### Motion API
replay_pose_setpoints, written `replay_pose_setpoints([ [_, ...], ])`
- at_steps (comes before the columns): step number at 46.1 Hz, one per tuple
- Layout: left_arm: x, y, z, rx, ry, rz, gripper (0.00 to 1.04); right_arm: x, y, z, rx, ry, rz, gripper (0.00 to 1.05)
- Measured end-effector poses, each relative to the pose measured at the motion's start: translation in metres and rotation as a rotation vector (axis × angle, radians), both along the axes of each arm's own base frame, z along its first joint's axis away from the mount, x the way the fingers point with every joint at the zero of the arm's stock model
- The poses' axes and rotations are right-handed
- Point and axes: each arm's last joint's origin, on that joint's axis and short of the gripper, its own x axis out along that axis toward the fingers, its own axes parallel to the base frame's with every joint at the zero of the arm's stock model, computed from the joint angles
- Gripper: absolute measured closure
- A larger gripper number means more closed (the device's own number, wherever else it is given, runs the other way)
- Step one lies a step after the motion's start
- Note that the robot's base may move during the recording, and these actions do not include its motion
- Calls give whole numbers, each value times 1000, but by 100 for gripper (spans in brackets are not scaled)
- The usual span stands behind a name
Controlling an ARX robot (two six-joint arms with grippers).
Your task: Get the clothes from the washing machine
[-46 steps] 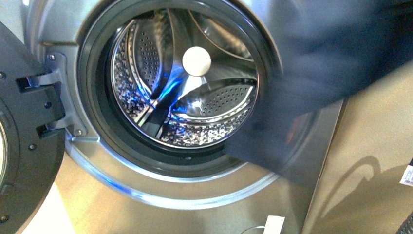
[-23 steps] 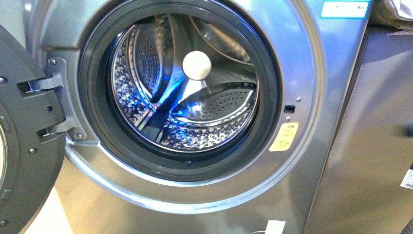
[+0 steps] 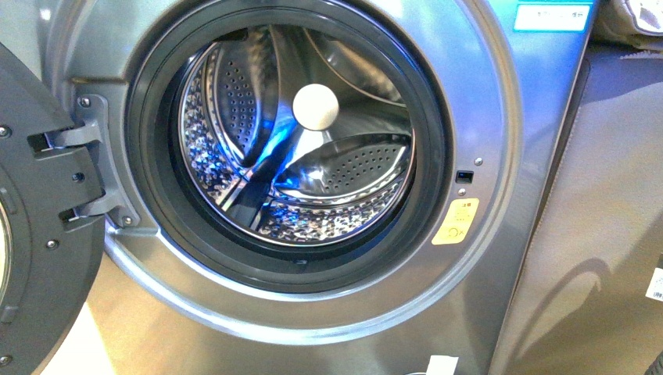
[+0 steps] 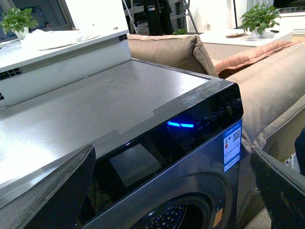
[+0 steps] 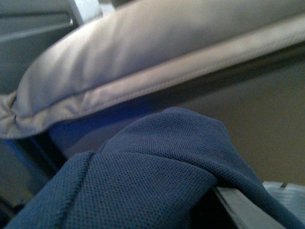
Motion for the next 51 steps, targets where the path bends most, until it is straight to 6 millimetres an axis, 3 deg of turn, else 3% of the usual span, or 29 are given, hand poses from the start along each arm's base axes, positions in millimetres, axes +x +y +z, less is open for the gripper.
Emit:
replay_pose_setpoints([
  [11, 0, 0, 0, 0, 0, 0, 6, -6, 23, -43, 281, 216, 190, 36],
  [19, 0, 0, 0, 0, 0, 0, 6, -19, 42, -55, 378, 354, 255, 6],
  [29, 0, 0, 0, 0, 0, 0, 6, -34, 49, -67, 318, 489, 257, 7],
  [34, 0, 0, 0, 0, 0, 0, 6, -36, 44, -55, 253, 421, 259, 7],
  [41, 0, 0, 0, 0, 0, 0, 6, -31, 41, -15, 125, 232, 253, 7],
  [51, 0, 0, 0, 0, 0, 0, 6, -20, 70, 42, -28, -45, 297, 7],
])
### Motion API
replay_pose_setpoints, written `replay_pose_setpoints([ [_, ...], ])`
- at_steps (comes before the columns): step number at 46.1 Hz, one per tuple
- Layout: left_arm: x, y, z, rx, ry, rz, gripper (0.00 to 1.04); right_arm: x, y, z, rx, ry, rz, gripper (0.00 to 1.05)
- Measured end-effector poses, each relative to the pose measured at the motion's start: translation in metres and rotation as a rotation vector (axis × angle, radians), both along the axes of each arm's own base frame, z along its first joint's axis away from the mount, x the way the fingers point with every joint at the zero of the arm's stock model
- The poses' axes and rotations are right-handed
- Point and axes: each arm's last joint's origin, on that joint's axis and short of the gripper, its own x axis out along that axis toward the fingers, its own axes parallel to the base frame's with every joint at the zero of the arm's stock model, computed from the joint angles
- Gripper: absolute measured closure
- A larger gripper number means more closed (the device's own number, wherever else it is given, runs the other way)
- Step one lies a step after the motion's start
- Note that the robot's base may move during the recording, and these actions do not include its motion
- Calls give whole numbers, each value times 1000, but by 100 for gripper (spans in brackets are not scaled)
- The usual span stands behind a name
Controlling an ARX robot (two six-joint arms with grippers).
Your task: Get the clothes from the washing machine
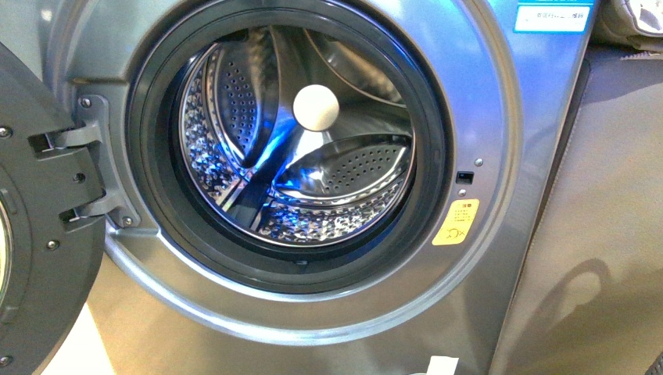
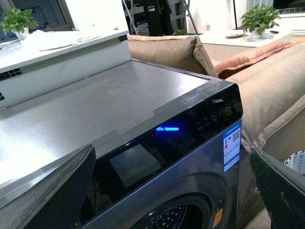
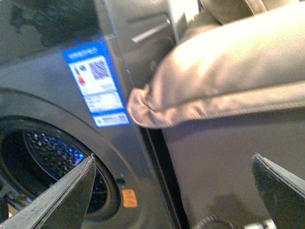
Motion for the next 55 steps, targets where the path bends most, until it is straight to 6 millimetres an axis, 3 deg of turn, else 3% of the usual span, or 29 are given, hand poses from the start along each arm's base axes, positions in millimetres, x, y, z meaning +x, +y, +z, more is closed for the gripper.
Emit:
replay_pose_setpoints([
  [12, 0, 0, 0, 0, 0, 0, 6, -8, 63, 30, -57, -220, 91, 7],
  [16, 0, 0, 0, 0, 0, 0, 6, -27, 96, 24, -96, -329, 126, 7],
  [19, 0, 0, 0, 0, 0, 0, 6, -36, 109, 19, -112, -368, 173, 7],
  [20, -2, 0, 0, -16, 22, 45, 14, -37, 110, 20, -117, -374, 173, 7],
  [23, -16, 3, -10, -85, 96, 246, 25, -39, 107, 21, -126, -256, -9, 16],
  [25, -30, 12, -26, -159, 109, 419, 34, -41, 104, 13, -141, -145, -134, 23],
  [28, -59, 25, -48, -228, 70, 521, 45, -44, 100, -10, -171, -8, -241, 34],
  [30, -74, 31, -61, -257, 45, 534, 50, -45, 100, -25, -186, 28, -261, 41],
  [32, -94, 39, -94, -290, 18, 549, 61, -47, 99, -43, -199, 50, -265, 51],
  [36, -119, 47, -137, -319, -24, 551, 75, -50, 100, -58, -209, 51, -253, 64],
  [39, -114, 47, -172, -310, -4, 558, 86, -54, 100, -69, -212, 39, -251, 76],
  [43, -90, 45, -235, -254, 117, 566, 102, -58, 100, -83, -214, 39, -253, 90],
  [47, -79, 47, -275, -220, 196, 530, 101, -60, 100, -94, -216, 43, -255, 103],
  [50, -77, 53, -299, -213, 228, 554, 101, -62, 100, -103, -218, 48, -254, 102],
  [55, -87, 57, -321, -236, 180, 583, 101, -65, 100, -115, -218, 47, -254, 102],
])
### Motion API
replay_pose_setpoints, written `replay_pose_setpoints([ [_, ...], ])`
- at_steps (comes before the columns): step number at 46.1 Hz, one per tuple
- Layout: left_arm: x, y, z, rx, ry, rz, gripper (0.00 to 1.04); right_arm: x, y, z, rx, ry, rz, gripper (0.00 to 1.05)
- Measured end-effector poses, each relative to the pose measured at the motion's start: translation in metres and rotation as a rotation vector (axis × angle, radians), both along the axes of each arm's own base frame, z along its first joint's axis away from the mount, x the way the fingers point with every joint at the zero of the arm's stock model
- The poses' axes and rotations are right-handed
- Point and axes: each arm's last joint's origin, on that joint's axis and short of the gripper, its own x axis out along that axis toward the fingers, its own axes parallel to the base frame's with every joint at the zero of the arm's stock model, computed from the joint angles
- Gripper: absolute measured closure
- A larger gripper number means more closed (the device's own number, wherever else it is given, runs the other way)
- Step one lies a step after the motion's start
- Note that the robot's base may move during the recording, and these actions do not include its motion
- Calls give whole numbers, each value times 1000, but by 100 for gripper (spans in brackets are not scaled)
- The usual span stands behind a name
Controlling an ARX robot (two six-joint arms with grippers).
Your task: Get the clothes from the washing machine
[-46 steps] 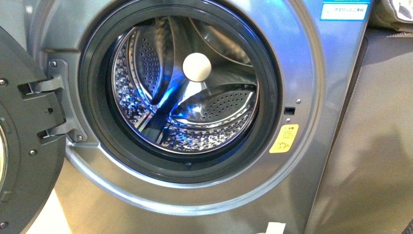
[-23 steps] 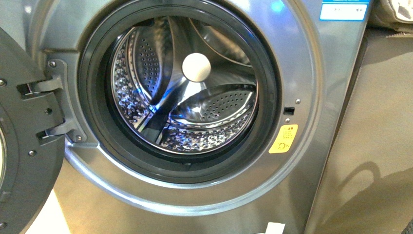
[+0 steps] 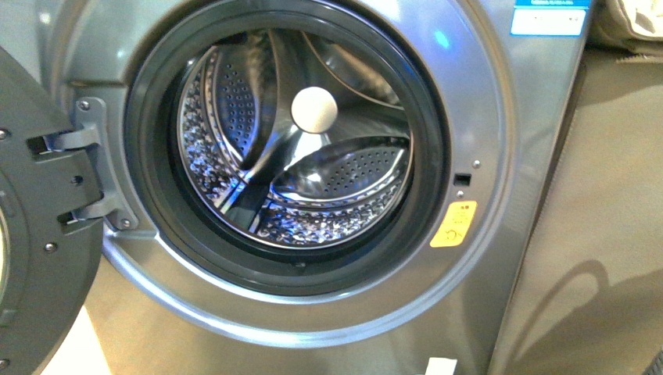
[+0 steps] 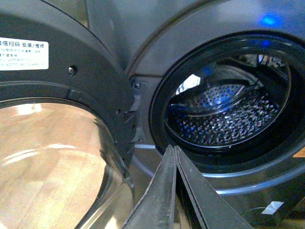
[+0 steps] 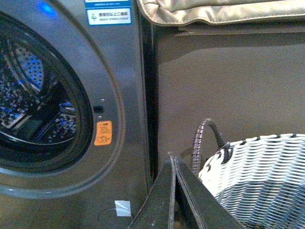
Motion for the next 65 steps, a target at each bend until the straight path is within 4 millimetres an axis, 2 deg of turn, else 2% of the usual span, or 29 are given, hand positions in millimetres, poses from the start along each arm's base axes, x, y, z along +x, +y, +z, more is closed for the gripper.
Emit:
replay_pose_setpoints([
  [3, -6, 0, -11, -1, -32, -2, 101, -2, 0, -8, 0, 2, 0, 102],
  [11, -6, 0, -53, -1, 9, -6, 101, -7, 0, -22, 0, 2, 0, 102],
  [22, -17, 0, -79, 0, 10, -7, 101, -11, 0, -32, 0, -6, -1, 102],
  [38, -18, 0, -99, 0, 2, -7, 101, -23, 0, -42, 0, -5, -1, 102],
  [43, -19, 0, -104, 0, 3, -7, 101, -23, 0, -53, 0, -2, 0, 102],
  [60, -19, 0, -114, 0, 4, -7, 101, -23, 0, -52, 0, -3, -1, 102],
  [65, -19, 0, -122, -1, -2, -8, 101, -23, 0, -52, 0, -3, -1, 102],
])
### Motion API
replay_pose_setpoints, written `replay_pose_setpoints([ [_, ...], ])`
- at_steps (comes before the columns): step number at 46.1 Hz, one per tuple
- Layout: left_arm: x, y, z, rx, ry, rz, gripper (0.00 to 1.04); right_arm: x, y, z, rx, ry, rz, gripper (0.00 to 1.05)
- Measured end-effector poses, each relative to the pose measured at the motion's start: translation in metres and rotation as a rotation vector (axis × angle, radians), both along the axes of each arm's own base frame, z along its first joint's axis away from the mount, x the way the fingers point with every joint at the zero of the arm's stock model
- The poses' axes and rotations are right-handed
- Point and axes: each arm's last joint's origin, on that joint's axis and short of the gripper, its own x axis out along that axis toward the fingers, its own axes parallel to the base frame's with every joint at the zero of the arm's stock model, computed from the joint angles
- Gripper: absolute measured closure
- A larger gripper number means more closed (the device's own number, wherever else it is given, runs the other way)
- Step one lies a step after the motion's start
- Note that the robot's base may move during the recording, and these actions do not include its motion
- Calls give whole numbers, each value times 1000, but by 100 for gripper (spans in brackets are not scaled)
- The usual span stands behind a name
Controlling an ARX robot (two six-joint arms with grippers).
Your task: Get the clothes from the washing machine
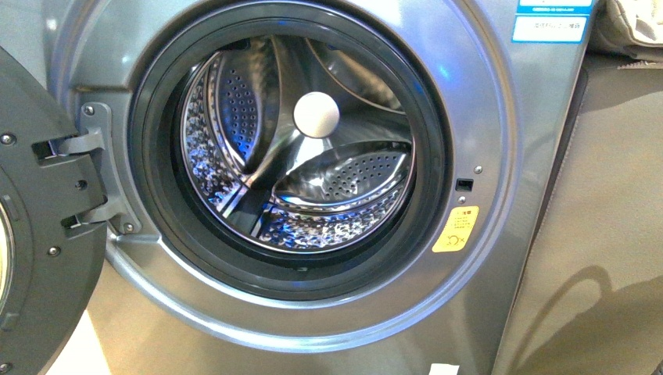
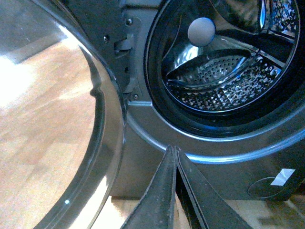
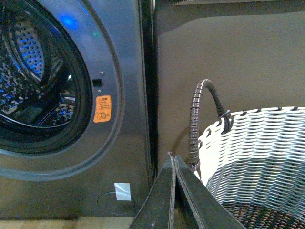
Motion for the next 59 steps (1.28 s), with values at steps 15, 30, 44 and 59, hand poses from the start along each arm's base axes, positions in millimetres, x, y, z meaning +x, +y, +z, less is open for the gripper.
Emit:
replay_pose_setpoints([
  [15, 0, 0, 0, 0, -2, 1, 101, 0, 0, 0, 0, 0, 0, 102],
  [30, 0, 0, 0, -1, -2, 1, 68, 0, 0, 0, -1, 0, 0, 78],
  [44, 0, 0, 0, -1, -2, 1, 17, 0, 0, 0, -1, 0, 0, 26],
  [59, 0, 0, 0, 0, -2, 1, 6, 0, 0, 0, 0, 0, 0, 7],
])
